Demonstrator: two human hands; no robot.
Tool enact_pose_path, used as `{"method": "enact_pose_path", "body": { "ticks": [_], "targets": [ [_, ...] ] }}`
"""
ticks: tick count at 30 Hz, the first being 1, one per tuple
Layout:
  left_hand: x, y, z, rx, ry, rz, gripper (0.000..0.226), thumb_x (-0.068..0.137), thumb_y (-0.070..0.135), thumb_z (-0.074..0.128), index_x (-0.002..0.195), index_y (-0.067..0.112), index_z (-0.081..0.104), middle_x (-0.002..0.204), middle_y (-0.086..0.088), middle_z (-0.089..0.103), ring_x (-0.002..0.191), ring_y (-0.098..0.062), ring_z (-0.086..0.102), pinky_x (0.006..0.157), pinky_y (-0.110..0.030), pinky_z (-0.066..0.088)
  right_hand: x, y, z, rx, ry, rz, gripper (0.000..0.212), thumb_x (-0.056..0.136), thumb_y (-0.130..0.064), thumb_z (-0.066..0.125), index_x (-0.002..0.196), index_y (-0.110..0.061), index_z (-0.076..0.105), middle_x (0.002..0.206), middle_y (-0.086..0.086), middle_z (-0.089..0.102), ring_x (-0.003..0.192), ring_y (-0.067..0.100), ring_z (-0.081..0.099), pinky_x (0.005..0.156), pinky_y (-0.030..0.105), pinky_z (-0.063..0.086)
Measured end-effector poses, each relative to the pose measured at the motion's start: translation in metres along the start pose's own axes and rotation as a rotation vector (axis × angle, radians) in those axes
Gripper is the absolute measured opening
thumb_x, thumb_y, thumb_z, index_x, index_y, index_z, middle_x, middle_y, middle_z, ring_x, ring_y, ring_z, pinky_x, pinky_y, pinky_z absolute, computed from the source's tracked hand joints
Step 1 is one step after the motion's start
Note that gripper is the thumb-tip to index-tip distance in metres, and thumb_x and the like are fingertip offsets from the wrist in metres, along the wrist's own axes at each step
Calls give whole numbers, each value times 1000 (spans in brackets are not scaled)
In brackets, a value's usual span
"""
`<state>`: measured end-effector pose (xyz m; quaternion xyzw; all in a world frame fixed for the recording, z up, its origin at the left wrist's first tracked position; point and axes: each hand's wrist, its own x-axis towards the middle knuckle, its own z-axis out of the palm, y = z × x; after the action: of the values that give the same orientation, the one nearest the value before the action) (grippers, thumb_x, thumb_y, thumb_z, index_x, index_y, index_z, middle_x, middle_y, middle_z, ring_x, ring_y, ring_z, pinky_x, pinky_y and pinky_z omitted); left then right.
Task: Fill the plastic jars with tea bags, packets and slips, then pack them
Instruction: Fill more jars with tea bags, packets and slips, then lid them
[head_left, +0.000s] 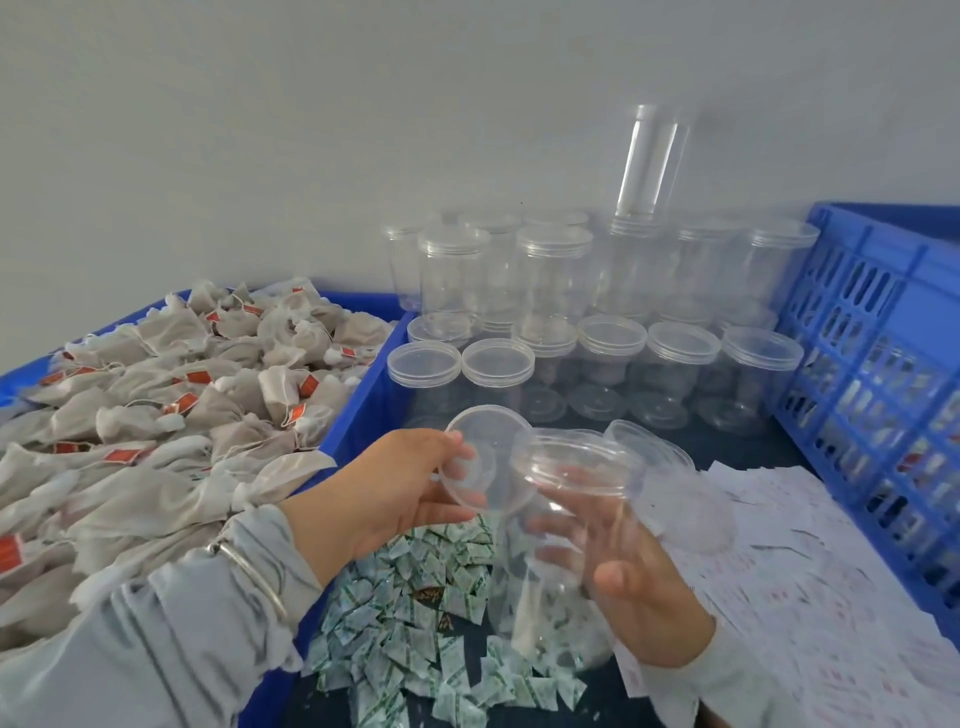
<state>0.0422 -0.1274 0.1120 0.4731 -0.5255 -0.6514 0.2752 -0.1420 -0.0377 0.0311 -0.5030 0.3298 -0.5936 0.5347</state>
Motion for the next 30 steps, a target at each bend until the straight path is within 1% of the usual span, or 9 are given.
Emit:
{"method": "enact_pose_path", "body": {
  "ticks": [3,7,10,13,15,18,22,27,30],
  "targets": [
    [1,1,0,28,-71,-6,26,98,20,46,108,1,62,98,-22,58,70,-18,67,61,-26,57,1,0,5,65,-109,99,110,40,-45,93,127,-7,38,116,11,57,101,23,60,87,38,50],
    [1,-1,4,122,-94,2,27,97,23,51,110,3,64,107,-21,64,78,-19,65,78,-35,58,-2,3,7,56,-73,91,82,50,-22,75,123,-9,42,115,10,58,102,25,60,89,42,50],
    [1,-2,5,140,-3,11,22,95,29,51,106,12,61,106,-9,61,88,-19,67,70,-31,57,-1,-2,5,52,84,29,67,51,-23,70,115,-12,50,100,-5,69,93,16,66,74,28,55],
    [1,-1,5,145,40,19,22,95,31,51,104,14,60,104,-7,60,91,-18,64,67,-28,55,2,-9,-5,135,345,-34,57,52,-12,73,106,-20,59,89,-8,71,80,13,68,62,29,58],
    [0,0,5,158,41,19,22,96,31,50,103,13,61,102,-6,60,91,-18,63,69,-28,54,3,-12,-15,219,492,-72,55,54,-15,68,108,-23,60,95,-6,71,84,15,68,71,31,58],
    [-1,0,7,178,33,23,23,95,30,50,107,12,60,102,-5,60,91,-17,63,68,-26,53,3,-13,-22,230,626,-48,65,56,-26,64,120,-23,56,112,0,65,95,19,62,88,38,48],
    [-1,-1,6,216,12,35,24,95,30,51,108,14,61,102,-3,62,91,-16,64,63,-24,51,2,-9,-26,219,660,9,73,61,-29,63,132,-17,47,114,4,64,99,21,60,89,38,46],
    [0,1,2,251,21,54,21,94,30,53,103,14,63,98,-2,65,84,-13,66,62,-22,51,4,-5,-33,176,658,-17,66,63,-27,61,127,-24,47,109,2,64,99,21,62,84,36,51],
    [-2,5,-2,261,47,95,18,94,29,54,99,15,64,95,-1,66,80,-11,65,62,-21,53,3,-3,-33,83,646,-47,66,63,-30,66,126,-24,45,112,-1,60,108,23,59,80,27,55]
  ]
}}
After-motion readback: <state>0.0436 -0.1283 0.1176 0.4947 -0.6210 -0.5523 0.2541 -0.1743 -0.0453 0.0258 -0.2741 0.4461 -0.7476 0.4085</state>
